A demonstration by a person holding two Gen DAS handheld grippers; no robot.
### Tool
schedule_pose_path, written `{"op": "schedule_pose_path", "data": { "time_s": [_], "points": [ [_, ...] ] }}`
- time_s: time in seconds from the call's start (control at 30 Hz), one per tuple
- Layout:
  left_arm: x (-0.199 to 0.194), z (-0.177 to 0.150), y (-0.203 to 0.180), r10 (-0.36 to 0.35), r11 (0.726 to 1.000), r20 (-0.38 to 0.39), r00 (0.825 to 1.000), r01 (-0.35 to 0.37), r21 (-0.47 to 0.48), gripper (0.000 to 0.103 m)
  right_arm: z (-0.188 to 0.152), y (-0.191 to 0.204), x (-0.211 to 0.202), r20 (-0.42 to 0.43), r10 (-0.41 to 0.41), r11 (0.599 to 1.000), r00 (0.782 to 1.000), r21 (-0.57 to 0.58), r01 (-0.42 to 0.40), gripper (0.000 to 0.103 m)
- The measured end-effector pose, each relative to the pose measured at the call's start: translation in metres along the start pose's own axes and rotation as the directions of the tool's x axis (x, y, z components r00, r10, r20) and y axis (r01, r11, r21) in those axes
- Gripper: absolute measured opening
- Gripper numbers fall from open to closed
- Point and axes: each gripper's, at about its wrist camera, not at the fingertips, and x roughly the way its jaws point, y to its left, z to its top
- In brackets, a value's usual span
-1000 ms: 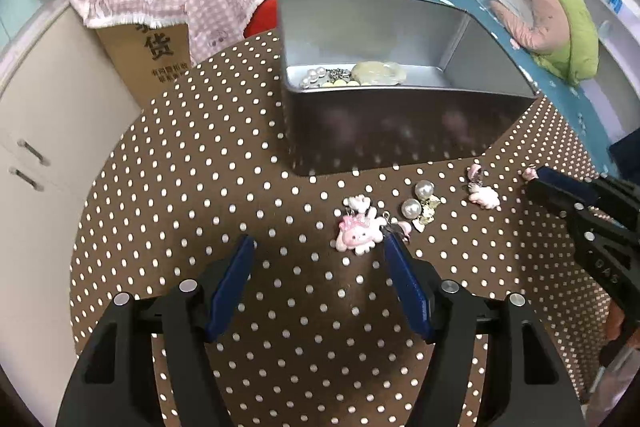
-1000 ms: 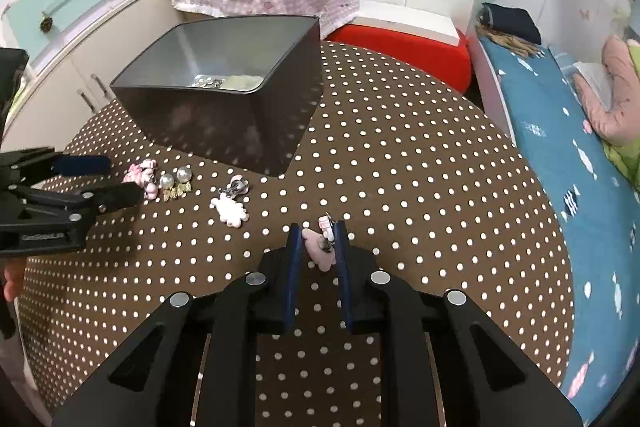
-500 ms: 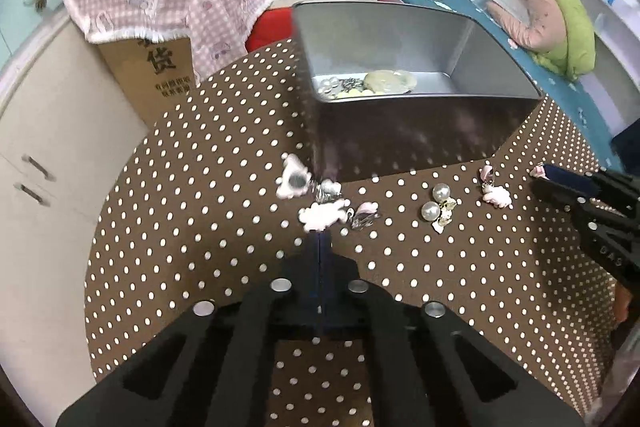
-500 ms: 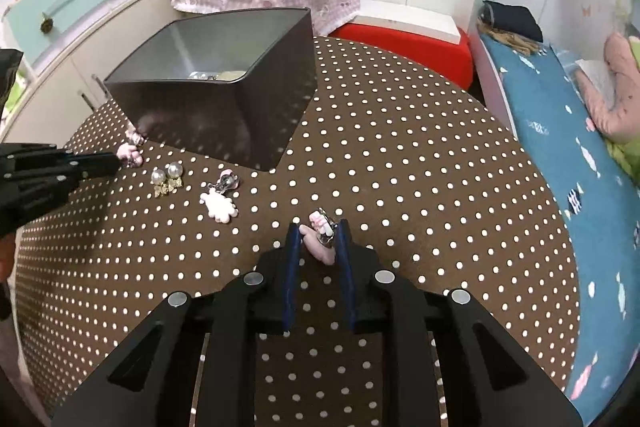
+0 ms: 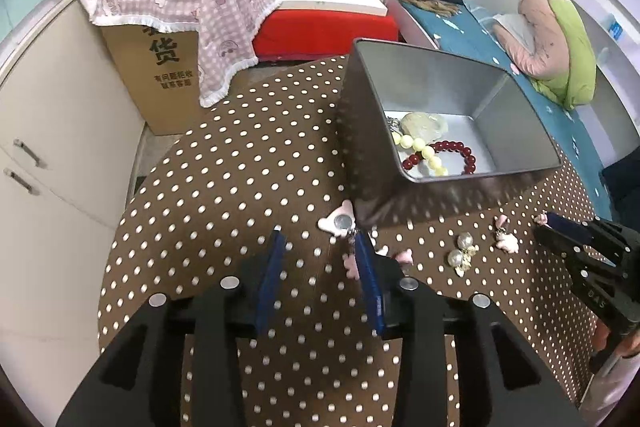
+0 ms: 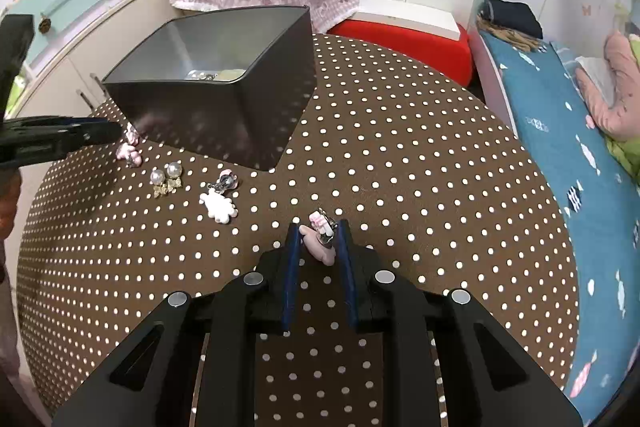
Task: Organize jewelry
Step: 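Grasp a white charm with the left gripper while the right holds the pink charm, then carry both charms into the grey box and open both grippers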
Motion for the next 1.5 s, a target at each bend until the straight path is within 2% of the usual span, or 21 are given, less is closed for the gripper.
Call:
{"op": "schedule_pose_path", "data": {
  "time_s": [0.1,0.27,0.37,0.43,0.47,0.5,0.53,0.87,1.03,1.1,1.17,1.23,1.3,1.37,1.43,1.5],
  "points": [
    [0.006,0.004,-0.005,0.013,0.999,0.012,1.0,-0.013,0.048,0.051,0.001,0.0,0.001,-0.003,0.0,1.0,1.0,0.003,0.0,0.02],
    [0.013,0.005,-0.008,-0.041,0.997,-0.013,0.999,0.041,0.064,0.056,0.002,0.003,0.001,-0.006,-0.004,1.0,1.0,-0.012,0.004,0.024],
    [0.014,0.002,-0.021,0.04,0.989,0.0,0.999,-0.039,0.146,0.054,0.003,0.004,0.002,-0.007,-0.012,1.0,1.0,-0.015,0.012,0.024],
    [0.013,0.001,-0.024,0.054,0.986,0.012,0.998,-0.055,0.155,0.052,0.003,0.004,0.002,-0.007,-0.011,1.0,1.0,-0.014,0.01,0.025],
    [0.012,0.001,-0.023,0.058,0.987,0.02,0.998,-0.06,0.149,0.048,0.003,0.004,0.002,-0.005,-0.009,1.0,1.0,-0.014,0.009,0.025],
    [0.011,0.001,-0.022,0.055,0.988,0.026,0.998,-0.059,0.146,0.035,0.003,0.004,0.002,-0.003,-0.009,1.0,1.0,-0.014,0.009,0.025],
    [0.009,0.001,-0.022,0.06,0.988,0.029,0.998,-0.063,0.144,0.03,0.003,0.004,0.002,-0.003,-0.01,1.0,1.0,-0.013,0.01,0.025],
    [0.001,-0.012,-0.018,0.037,0.991,0.015,0.999,-0.038,0.129,0.029,0.002,0.005,0.002,-0.002,-0.012,1.0,1.0,-0.017,0.012,0.025],
    [-0.015,-0.024,-0.016,0.029,0.994,0.045,0.999,-0.034,0.105,0.029,0.0,0.006,0.001,0.003,-0.004,1.0,1.0,-0.026,0.004,0.027],
    [-0.02,-0.027,-0.013,0.032,0.995,0.053,0.998,-0.037,0.096,0.029,0.0,0.007,0.001,0.003,0.026,0.999,1.0,-0.029,-0.026,0.037],
    [-0.023,-0.029,-0.011,0.042,0.995,0.055,0.998,-0.047,0.086,0.029,-0.004,0.014,0.001,0.005,0.026,0.998,1.0,-0.054,-0.026,0.056],
    [-0.026,-0.032,-0.011,0.043,0.996,0.057,0.997,-0.047,0.078,0.029,-0.008,0.025,0.0,0.025,-0.024,0.995,0.999,-0.098,0.026,0.058],
    [-0.028,-0.034,-0.011,0.036,0.996,0.06,0.998,-0.04,0.077,0.029,-0.01,0.018,0.0,0.022,0.001,0.999,1.0,-0.046,0.0,0.056],
    [-0.03,-0.035,-0.011,0.035,0.996,0.065,0.997,-0.04,0.078,0.029,-0.012,0.014,-0.003,0.033,-0.014,0.999,0.999,-0.03,0.015,0.036],
    [-0.032,-0.036,-0.011,0.03,0.996,0.071,0.997,-0.035,0.079,0.029,-0.015,0.01,-0.005,0.033,-0.018,1.0,0.999,-0.007,0.018,0.023],
    [-0.035,-0.035,-0.012,0.023,0.996,0.079,0.997,-0.03,0.078,0.029,-0.017,0.012,-0.006,0.035,-0.04,0.999,0.999,-0.015,0.041,0.023]
  ]
}}
